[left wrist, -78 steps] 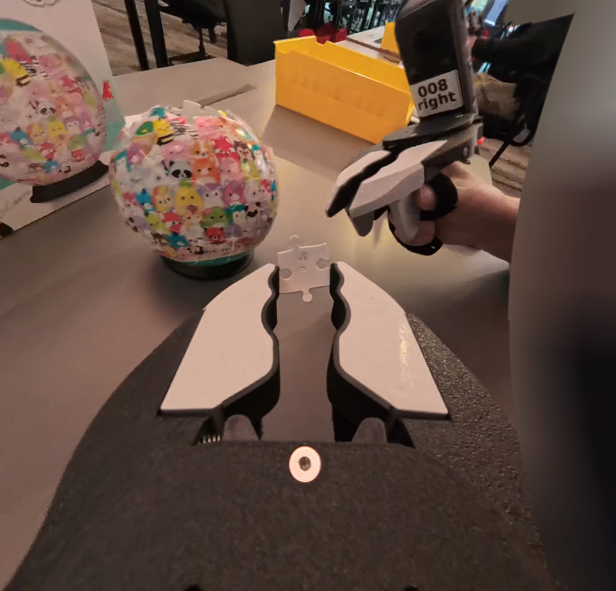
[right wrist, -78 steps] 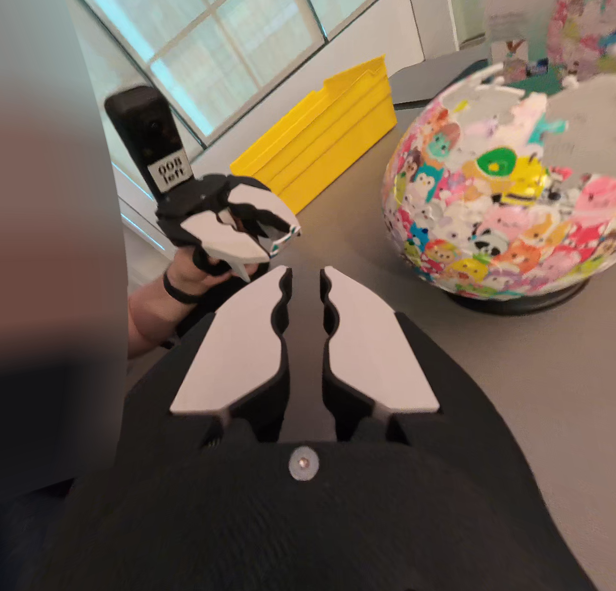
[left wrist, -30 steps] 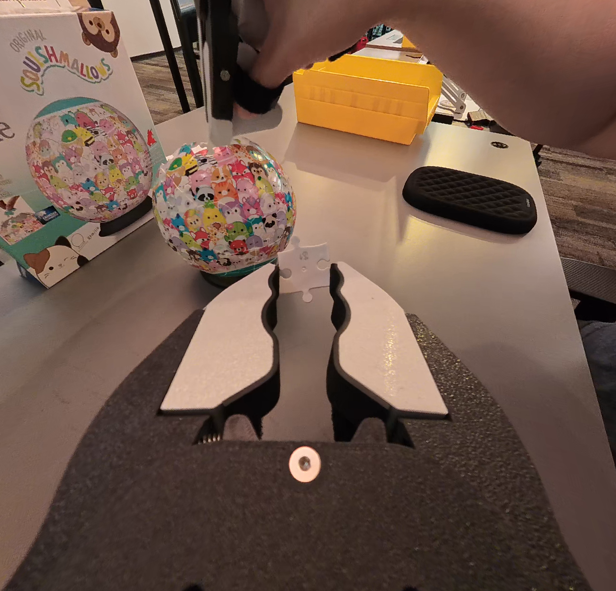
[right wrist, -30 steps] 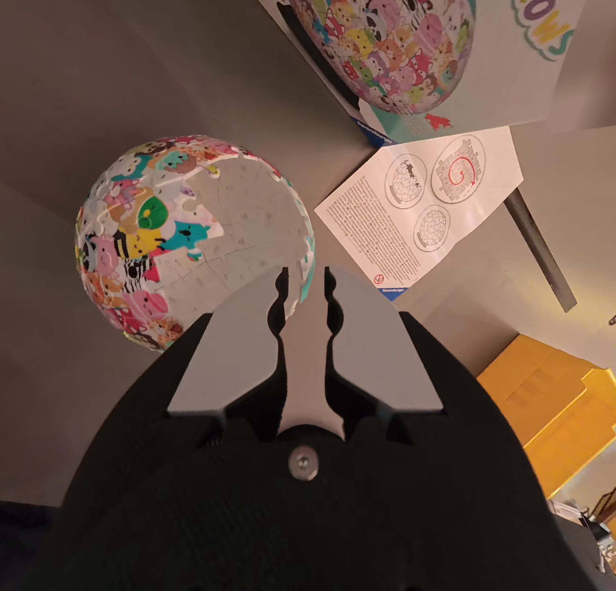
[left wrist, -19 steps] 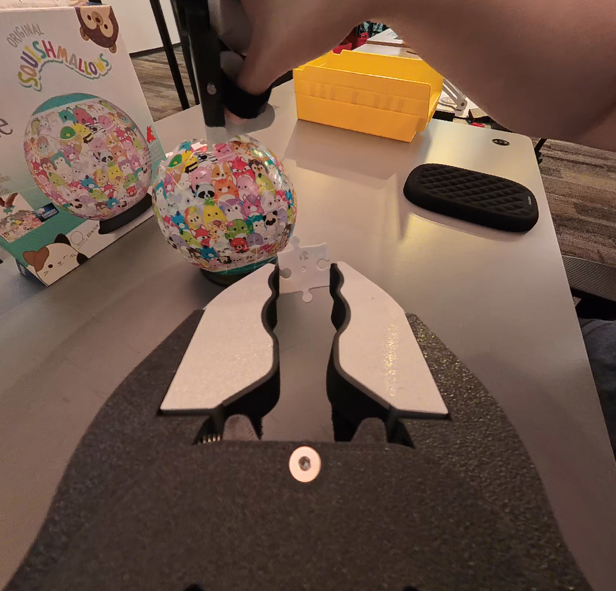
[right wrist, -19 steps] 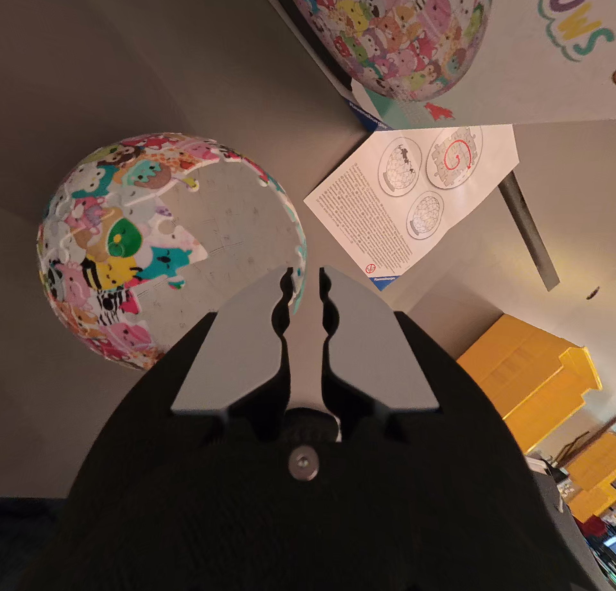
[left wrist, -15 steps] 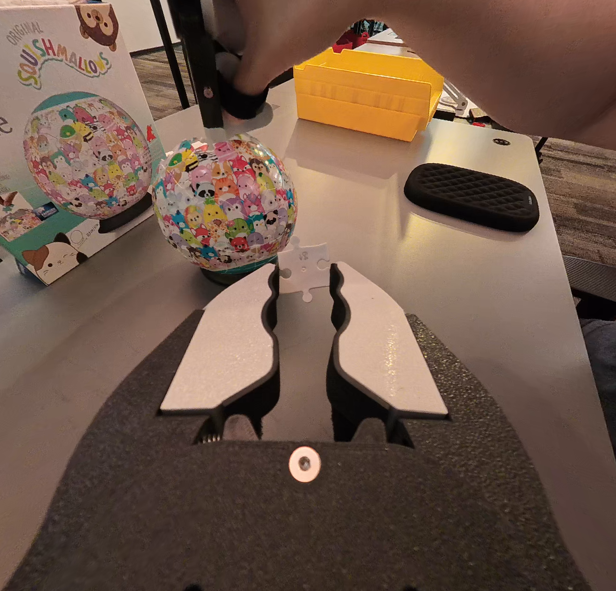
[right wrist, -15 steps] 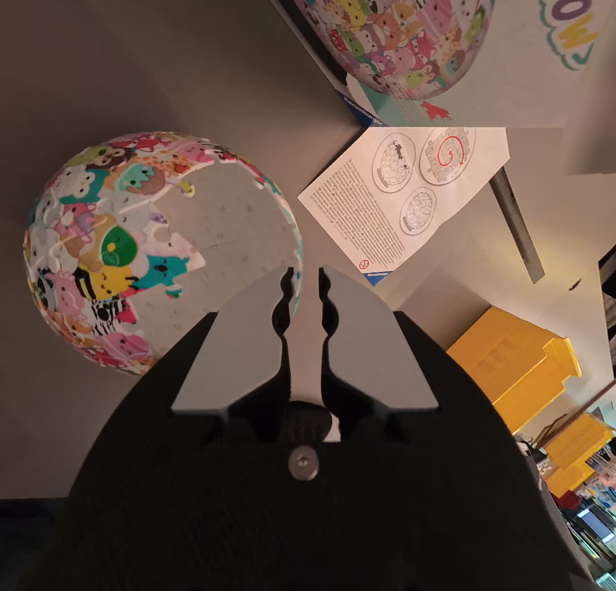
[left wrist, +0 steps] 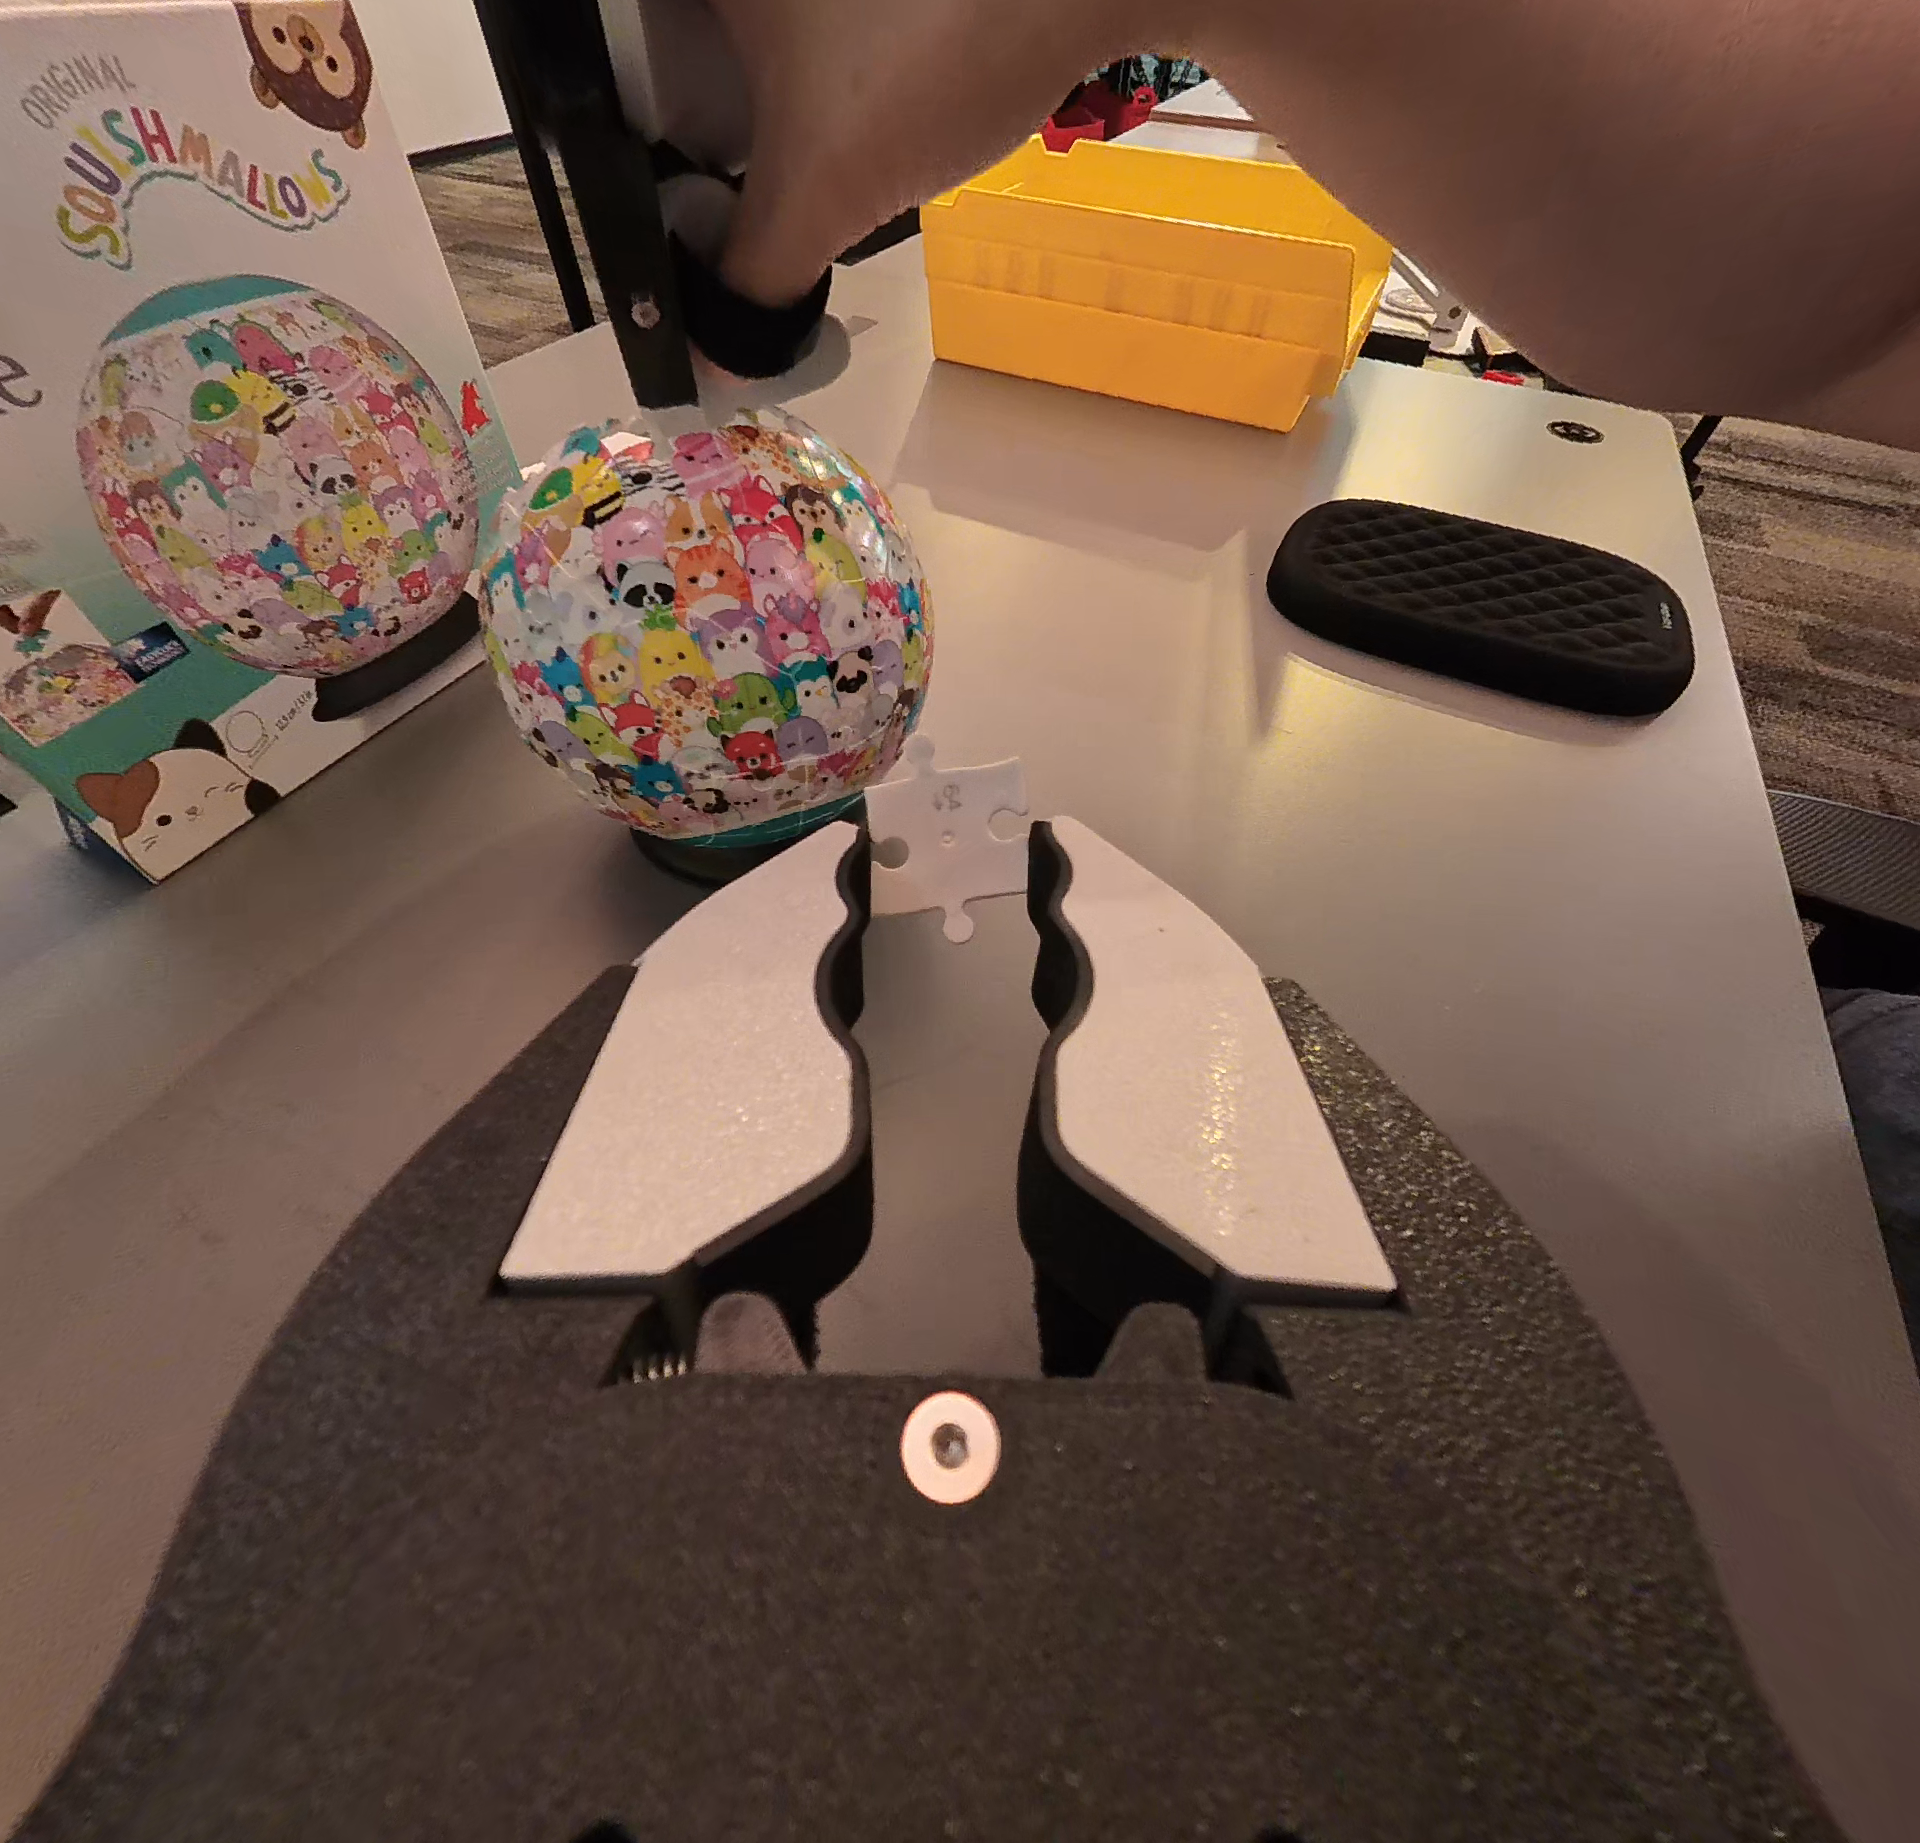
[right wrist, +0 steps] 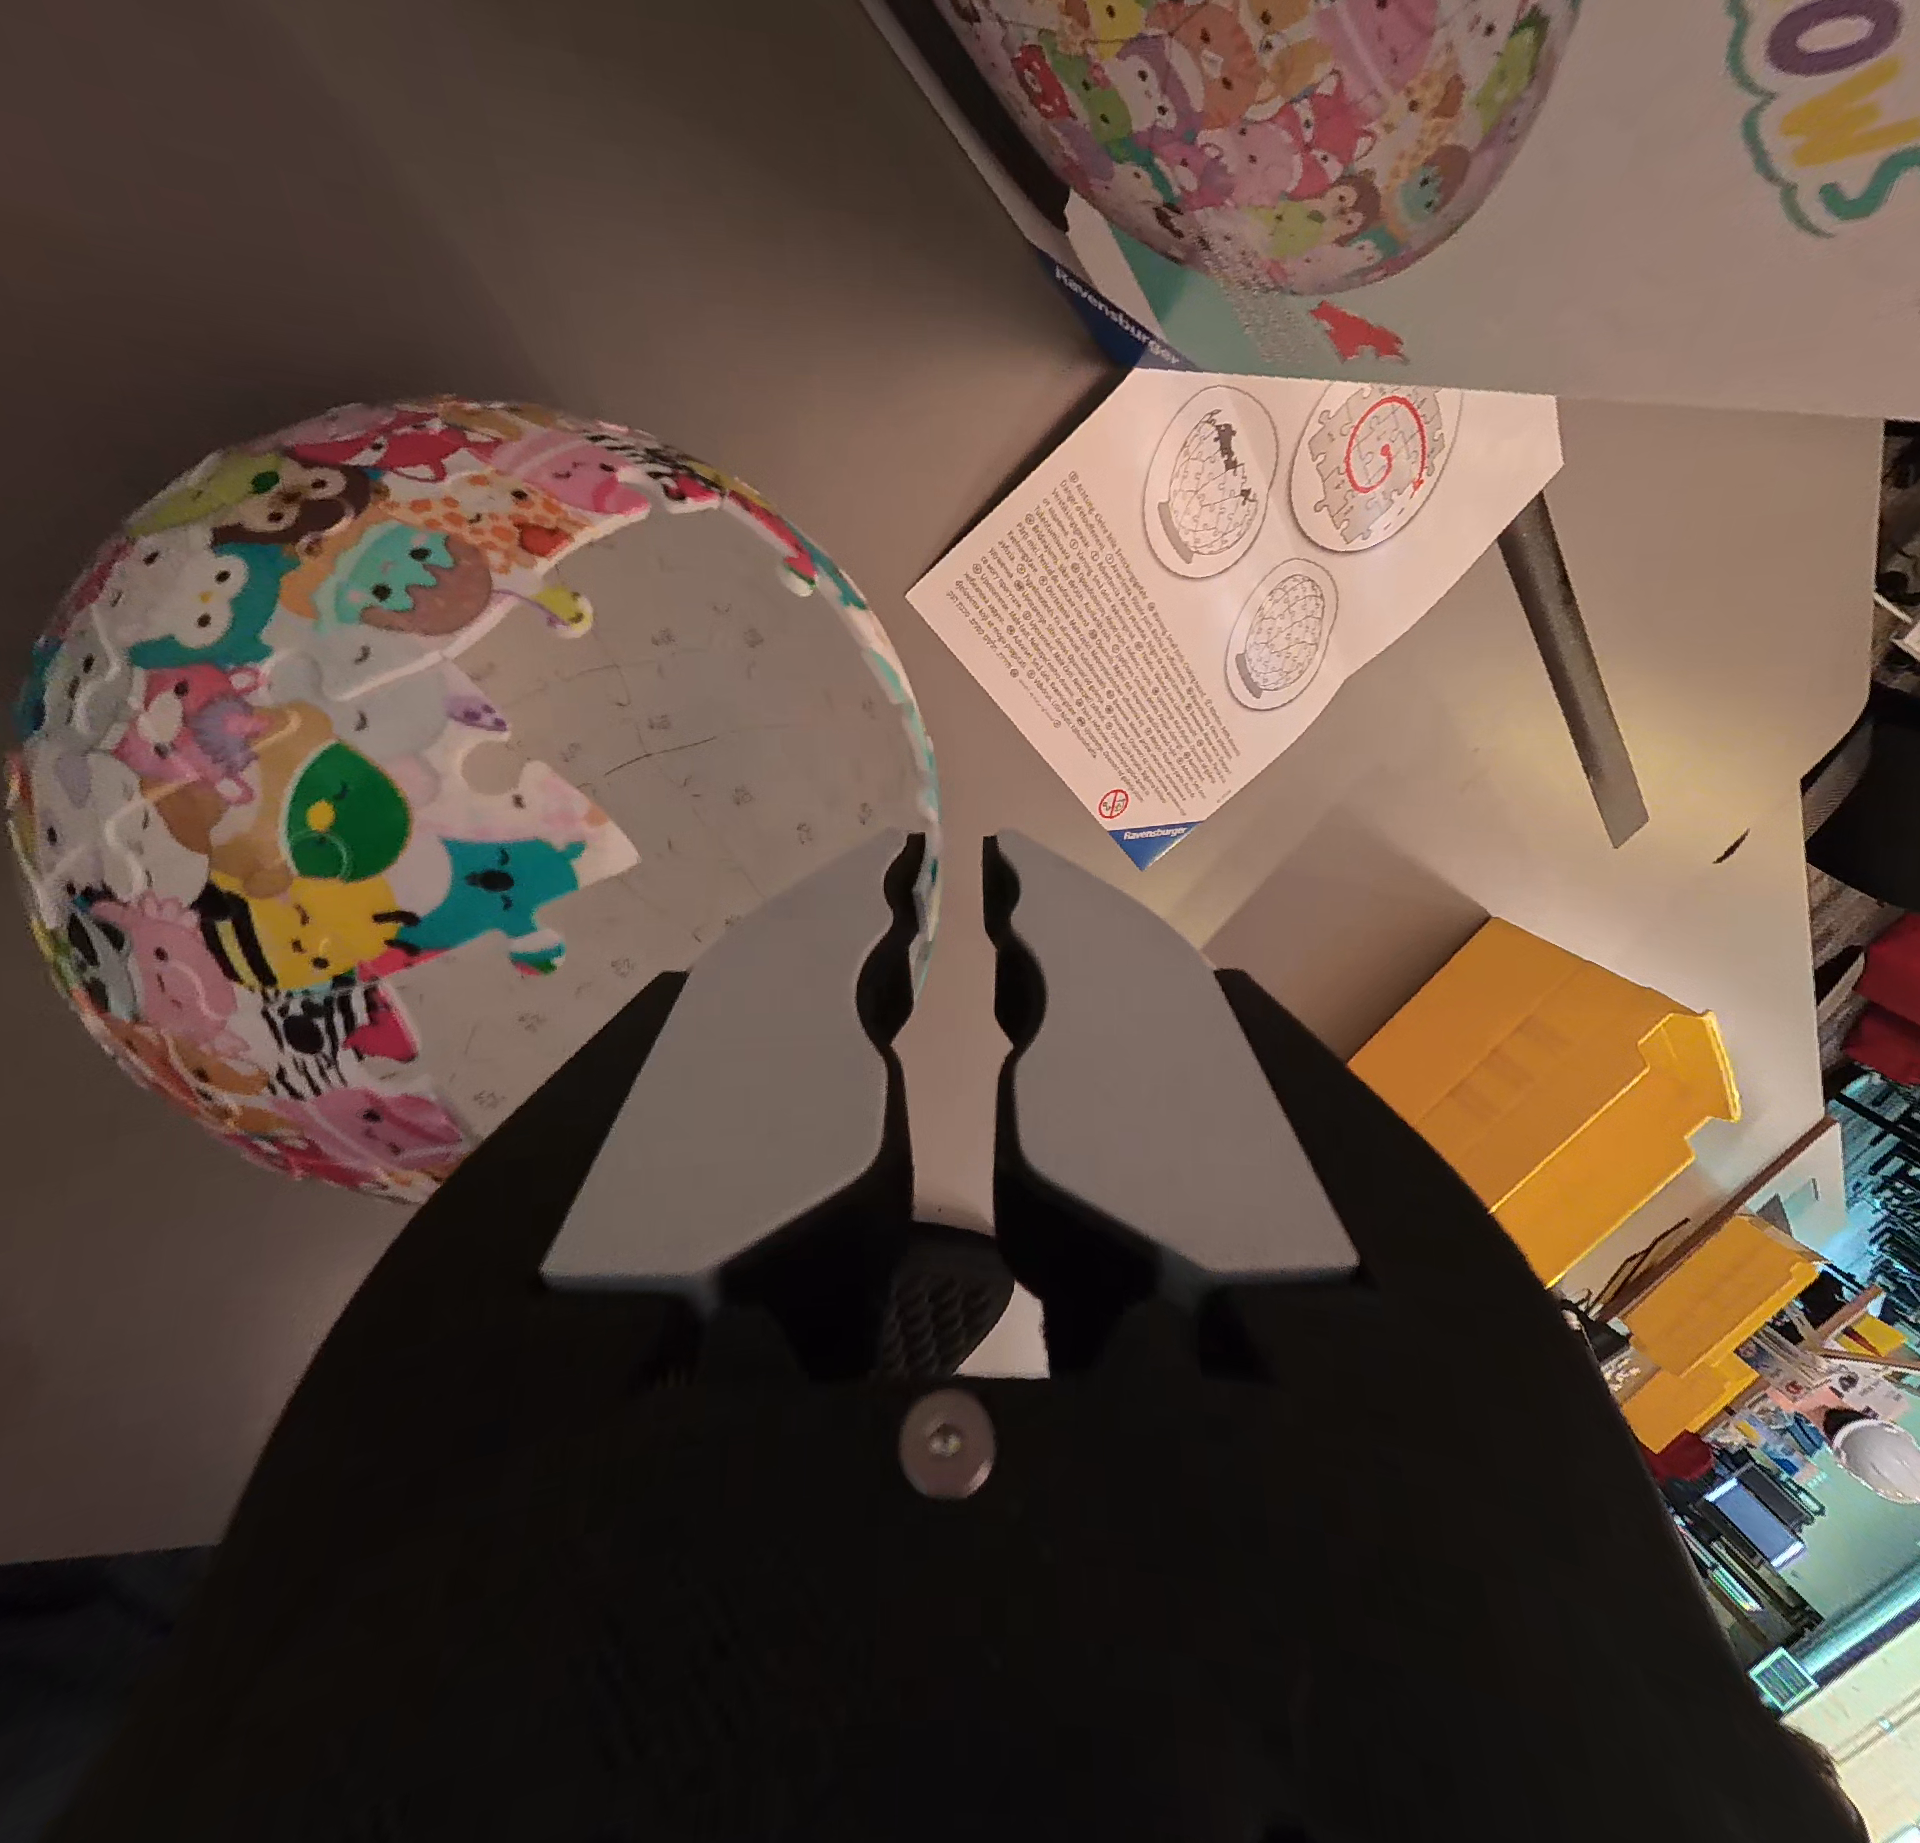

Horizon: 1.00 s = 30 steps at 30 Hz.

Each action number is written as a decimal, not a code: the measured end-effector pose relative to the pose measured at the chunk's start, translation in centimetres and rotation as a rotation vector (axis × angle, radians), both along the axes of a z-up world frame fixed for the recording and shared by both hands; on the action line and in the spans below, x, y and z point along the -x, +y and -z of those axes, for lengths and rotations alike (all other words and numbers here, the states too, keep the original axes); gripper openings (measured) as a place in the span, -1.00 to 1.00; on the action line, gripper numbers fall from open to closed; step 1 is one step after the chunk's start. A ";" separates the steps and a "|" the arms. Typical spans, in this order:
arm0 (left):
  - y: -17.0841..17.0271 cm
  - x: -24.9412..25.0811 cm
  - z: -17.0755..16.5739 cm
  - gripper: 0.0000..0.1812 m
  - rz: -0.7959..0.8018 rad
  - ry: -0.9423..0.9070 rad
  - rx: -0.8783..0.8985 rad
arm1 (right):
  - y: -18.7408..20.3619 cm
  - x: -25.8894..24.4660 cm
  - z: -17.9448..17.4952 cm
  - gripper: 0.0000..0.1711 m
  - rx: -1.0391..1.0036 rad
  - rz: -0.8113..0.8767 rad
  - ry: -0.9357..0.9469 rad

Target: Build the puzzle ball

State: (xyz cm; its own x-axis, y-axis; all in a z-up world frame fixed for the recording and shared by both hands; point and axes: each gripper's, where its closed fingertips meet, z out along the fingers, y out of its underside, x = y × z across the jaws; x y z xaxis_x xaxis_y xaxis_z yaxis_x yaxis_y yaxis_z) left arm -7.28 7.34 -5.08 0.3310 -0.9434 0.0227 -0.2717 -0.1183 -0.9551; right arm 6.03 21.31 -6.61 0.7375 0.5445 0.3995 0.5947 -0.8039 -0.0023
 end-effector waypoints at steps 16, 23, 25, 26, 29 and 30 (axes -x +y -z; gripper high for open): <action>-0.1 0.0 0.3 -0.68 0.004 0.015 0.008 | 0.1 0.3 0.3 -0.82 0.000 -0.014 0.006; 0.1 0.3 0.0 -0.69 -0.009 -0.003 0.009 | -0.3 1.0 -1.9 -0.77 -0.069 -0.056 0.061; 0.1 0.4 -0.1 -0.69 -0.012 -0.010 0.006 | -0.7 1.4 -3.5 -0.75 -0.121 -0.078 0.100; 0.1 0.5 -0.1 -0.69 -0.012 -0.012 0.005 | -1.0 1.6 -4.5 -0.75 -0.162 -0.093 0.122; 0.2 0.5 -0.2 -0.69 -0.019 -0.015 -0.001 | -2.7 2.6 -8.3 -0.71 -0.323 -0.161 0.241; 0.2 0.5 -0.3 -0.69 -0.020 -0.020 -0.003 | -3.7 3.0 -9.5 -0.71 -0.380 -0.194 0.302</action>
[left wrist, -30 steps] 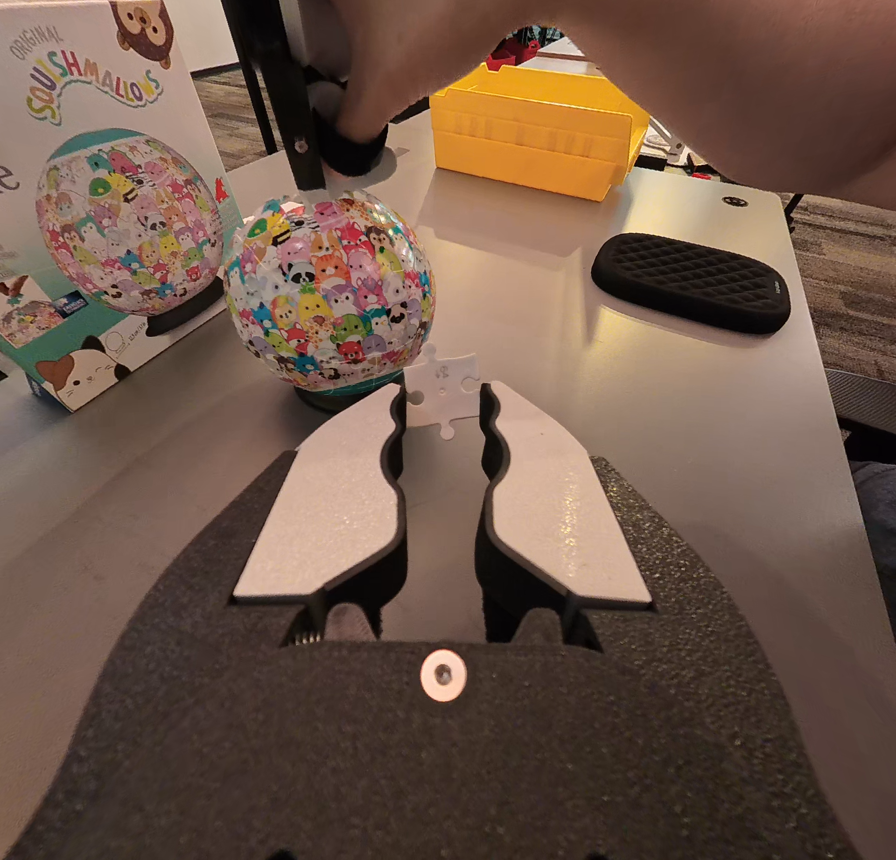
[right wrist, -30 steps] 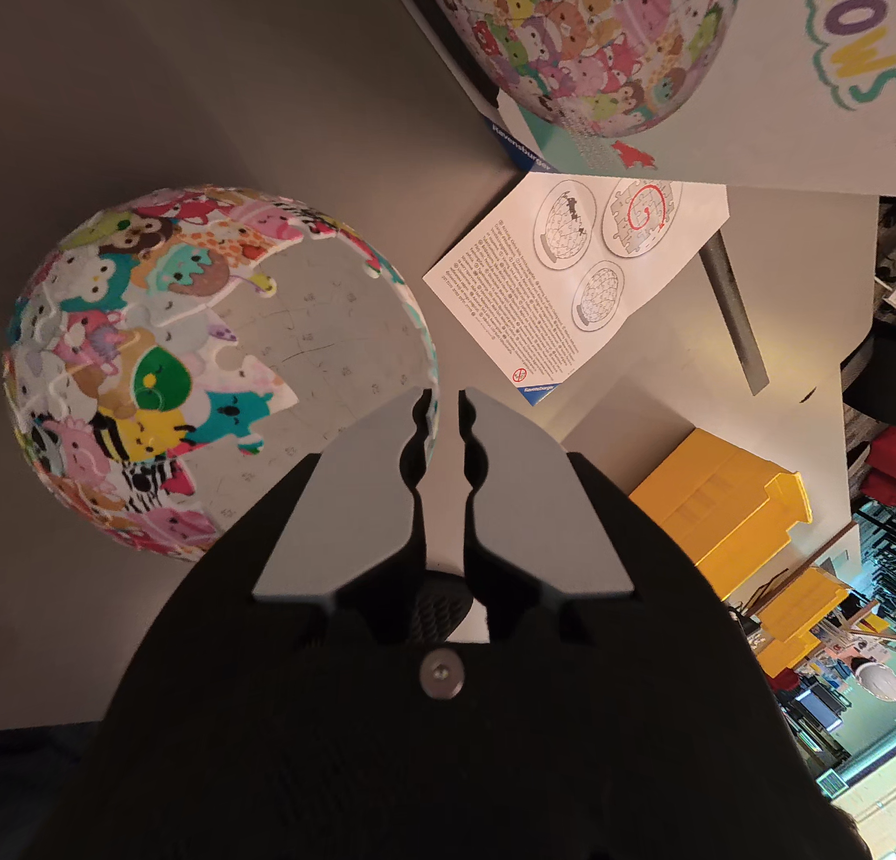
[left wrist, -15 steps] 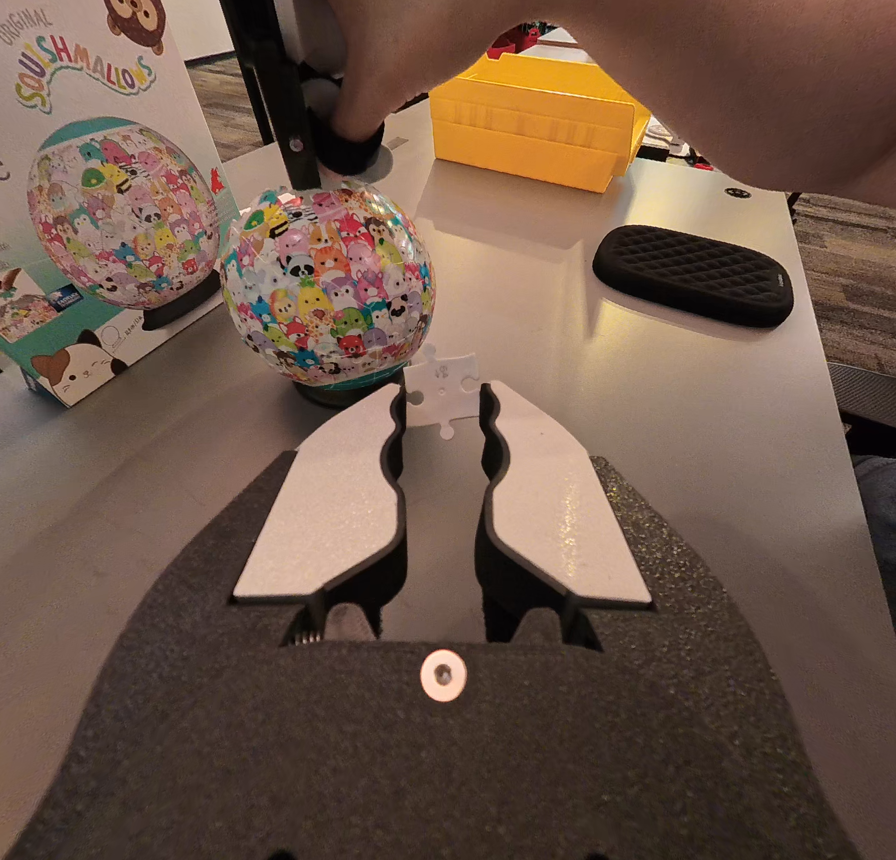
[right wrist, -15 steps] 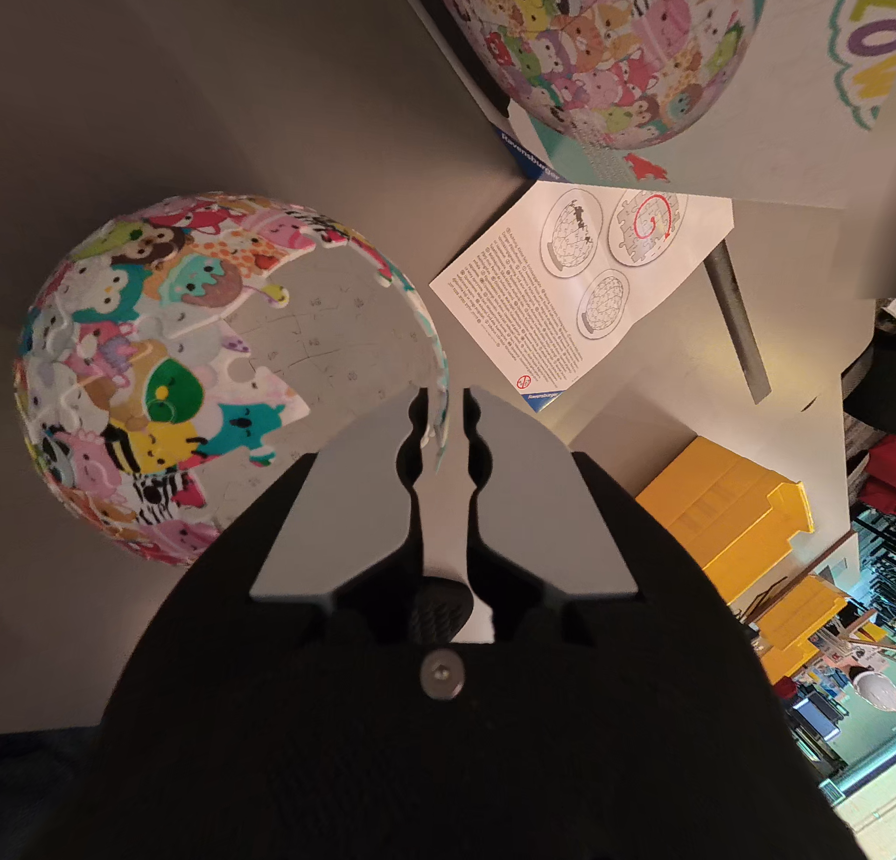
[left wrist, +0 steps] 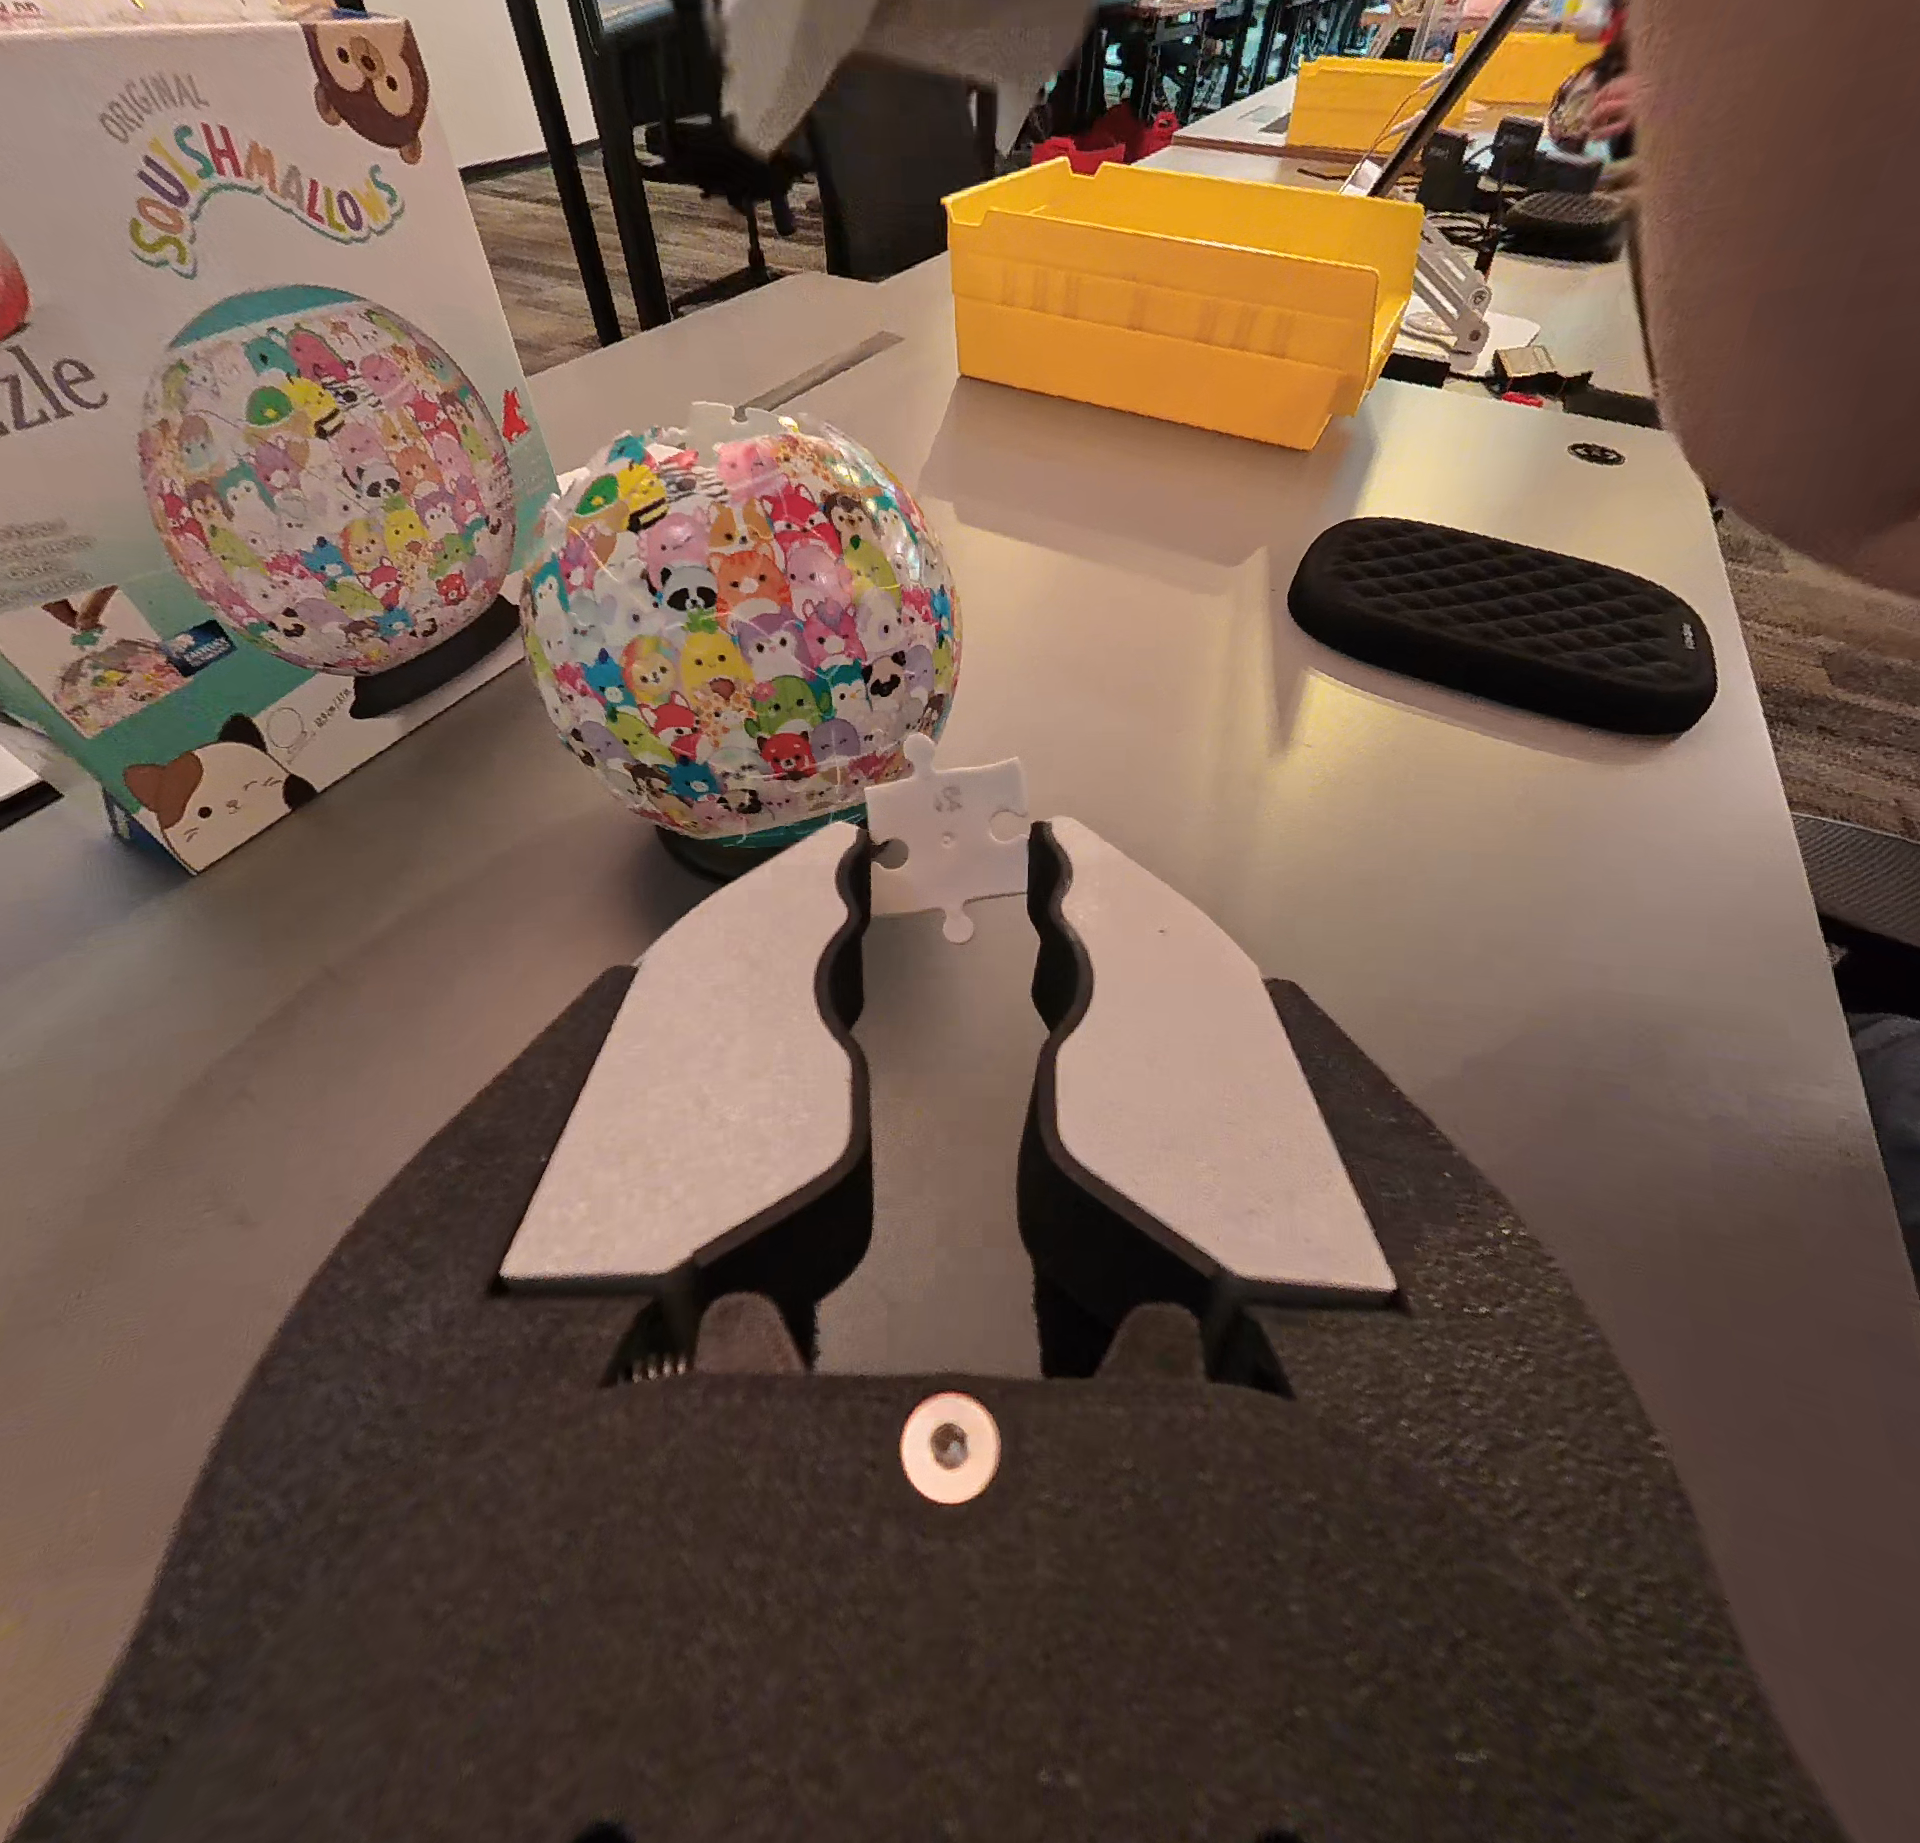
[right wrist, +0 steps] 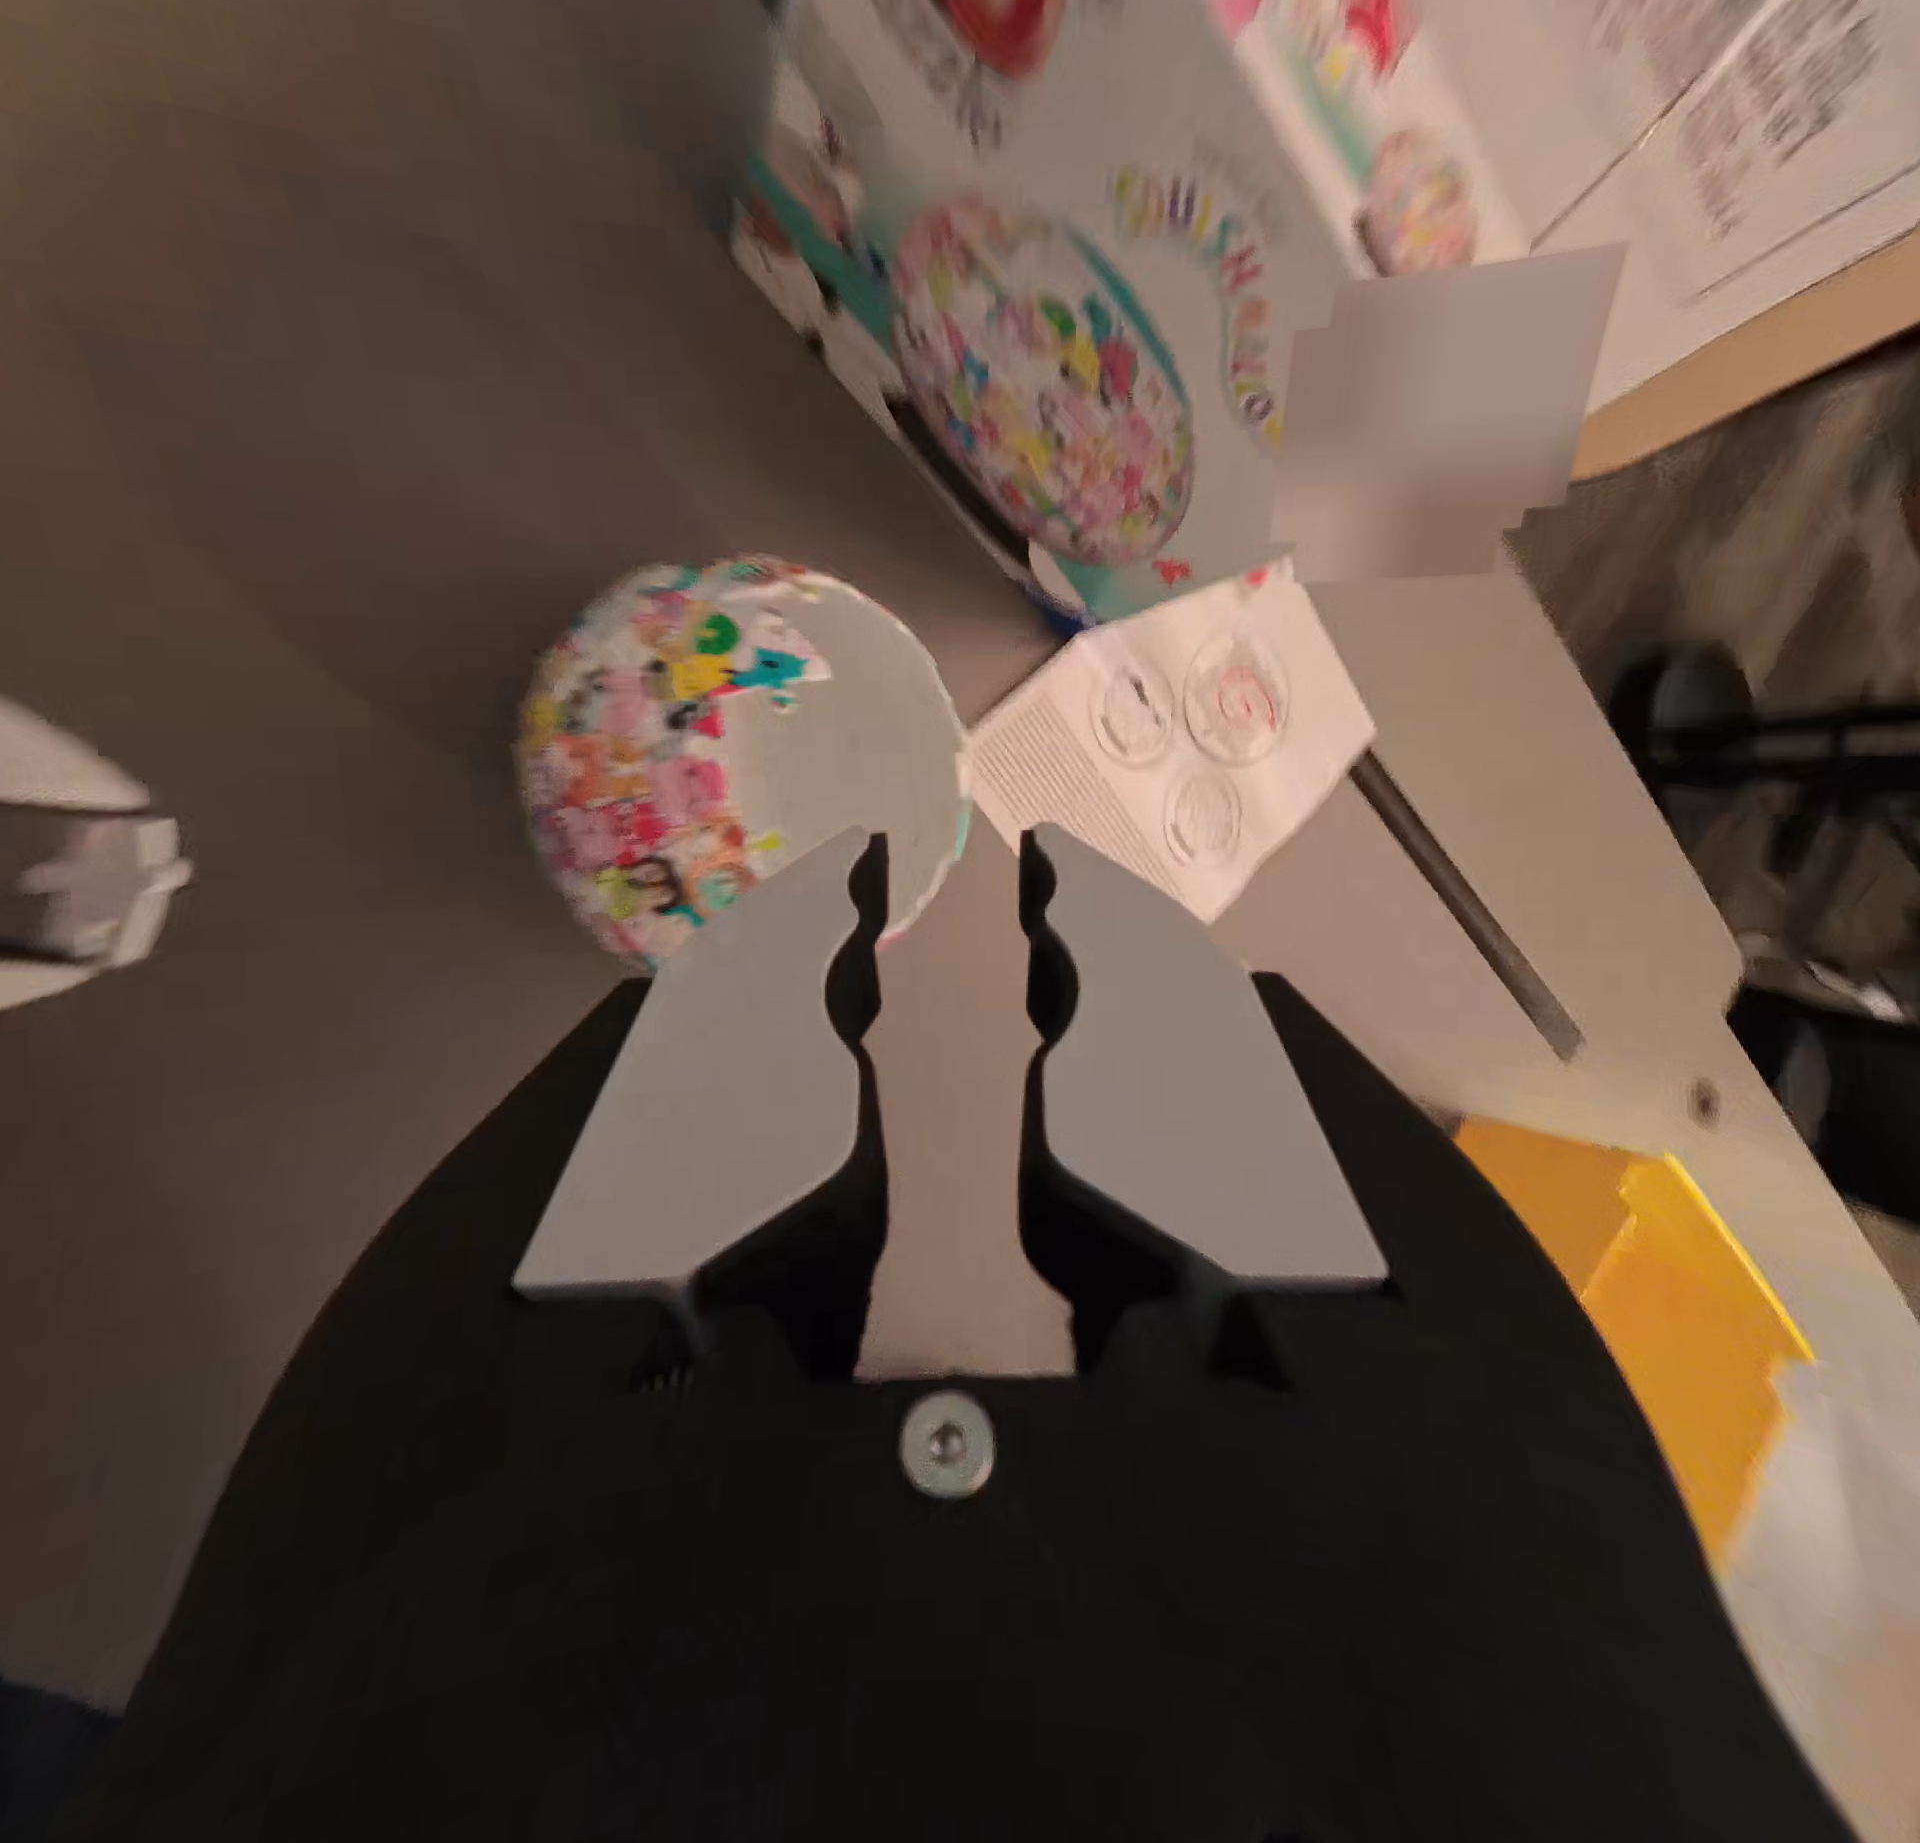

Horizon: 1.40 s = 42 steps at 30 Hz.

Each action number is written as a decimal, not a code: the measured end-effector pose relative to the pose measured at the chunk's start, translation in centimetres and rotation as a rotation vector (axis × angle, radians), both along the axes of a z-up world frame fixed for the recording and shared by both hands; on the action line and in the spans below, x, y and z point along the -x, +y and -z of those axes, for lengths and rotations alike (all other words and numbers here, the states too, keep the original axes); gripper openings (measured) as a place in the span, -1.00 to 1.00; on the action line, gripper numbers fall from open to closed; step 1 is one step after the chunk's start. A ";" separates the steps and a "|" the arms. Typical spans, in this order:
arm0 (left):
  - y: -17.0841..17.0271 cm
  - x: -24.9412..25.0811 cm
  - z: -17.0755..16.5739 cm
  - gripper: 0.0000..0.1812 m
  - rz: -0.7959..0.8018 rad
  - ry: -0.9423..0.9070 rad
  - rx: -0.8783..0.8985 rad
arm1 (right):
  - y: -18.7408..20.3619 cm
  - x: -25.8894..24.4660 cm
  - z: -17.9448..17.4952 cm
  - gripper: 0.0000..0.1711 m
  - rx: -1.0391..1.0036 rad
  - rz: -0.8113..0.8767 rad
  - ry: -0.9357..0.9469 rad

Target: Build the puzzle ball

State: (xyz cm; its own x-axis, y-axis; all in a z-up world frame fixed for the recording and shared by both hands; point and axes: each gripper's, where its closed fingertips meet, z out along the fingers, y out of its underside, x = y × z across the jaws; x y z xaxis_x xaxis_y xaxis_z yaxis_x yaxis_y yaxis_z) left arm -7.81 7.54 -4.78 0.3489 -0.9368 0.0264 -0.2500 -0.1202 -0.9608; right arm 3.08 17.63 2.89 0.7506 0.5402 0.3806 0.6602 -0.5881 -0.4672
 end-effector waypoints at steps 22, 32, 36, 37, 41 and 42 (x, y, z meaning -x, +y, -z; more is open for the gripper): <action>-5.0 -3.6 -2.4 -0.68 -0.095 0.191 -0.305 | -14.6 7.0 4.8 -0.67 0.199 -0.234 1.194; -8.5 -3.6 -0.5 -0.60 0.048 0.251 -0.145 | -18.0 6.0 9.0 -0.96 0.365 -0.316 1.026; -9.3 -3.2 -0.4 -0.76 0.212 0.234 -0.006 | -20.0 6.0 10.0 -0.96 0.360 -0.486 0.684; -9.6 -3.3 -0.5 -0.76 0.257 0.214 0.033 | -19.9 5.8 10.3 -0.96 0.338 -0.493 0.585; -11.4 -3.7 -0.6 -0.80 0.445 0.217 0.108 | -20.5 6.6 9.5 -0.96 0.349 -0.547 0.458; -11.8 -3.7 -0.4 -0.80 0.483 0.234 0.111 | -20.9 6.9 9.1 -0.96 0.367 -0.561 0.476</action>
